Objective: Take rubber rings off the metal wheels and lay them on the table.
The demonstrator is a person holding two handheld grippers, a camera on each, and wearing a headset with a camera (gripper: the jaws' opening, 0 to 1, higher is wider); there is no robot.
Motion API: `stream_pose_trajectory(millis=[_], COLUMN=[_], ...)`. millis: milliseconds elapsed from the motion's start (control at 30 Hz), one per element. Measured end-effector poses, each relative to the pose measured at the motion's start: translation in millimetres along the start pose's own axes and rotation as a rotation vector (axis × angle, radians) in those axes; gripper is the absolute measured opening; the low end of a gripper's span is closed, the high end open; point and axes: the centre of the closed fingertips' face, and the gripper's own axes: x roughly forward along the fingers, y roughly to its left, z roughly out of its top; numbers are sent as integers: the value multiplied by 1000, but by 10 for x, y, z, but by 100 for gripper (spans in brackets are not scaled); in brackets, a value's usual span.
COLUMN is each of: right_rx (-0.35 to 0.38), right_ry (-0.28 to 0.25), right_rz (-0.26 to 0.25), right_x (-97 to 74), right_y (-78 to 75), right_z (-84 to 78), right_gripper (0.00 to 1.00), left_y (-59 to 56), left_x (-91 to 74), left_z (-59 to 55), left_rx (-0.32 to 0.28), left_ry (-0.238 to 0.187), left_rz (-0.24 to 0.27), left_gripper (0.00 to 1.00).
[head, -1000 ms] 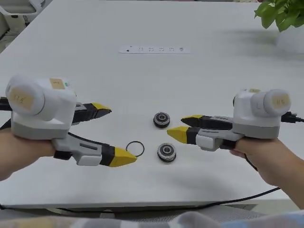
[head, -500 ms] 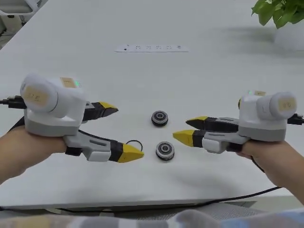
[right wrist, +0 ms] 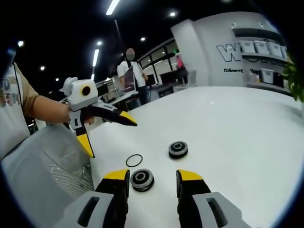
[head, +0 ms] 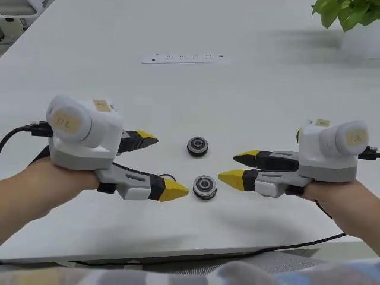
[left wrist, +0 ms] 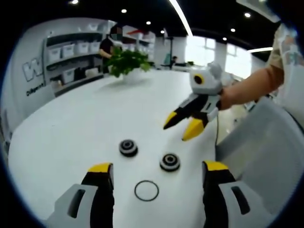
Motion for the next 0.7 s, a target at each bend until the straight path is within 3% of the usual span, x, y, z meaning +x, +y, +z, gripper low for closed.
stream_pose_trajectory(millis=[433, 700], right_rx=[-42, -91], right_ry=[48, 89], right_rz=[19, 41], right_x=[41, 95], right_y=[-21, 42], right_z=[-197, -319], right_gripper=[36, 32], left_y=[-20, -77], left_x=[142, 219], left_z=[-41, -78], left_rx=[-7, -8], left_ry=[12, 23], left_rz=[-19, -37], left_gripper=[68, 65])
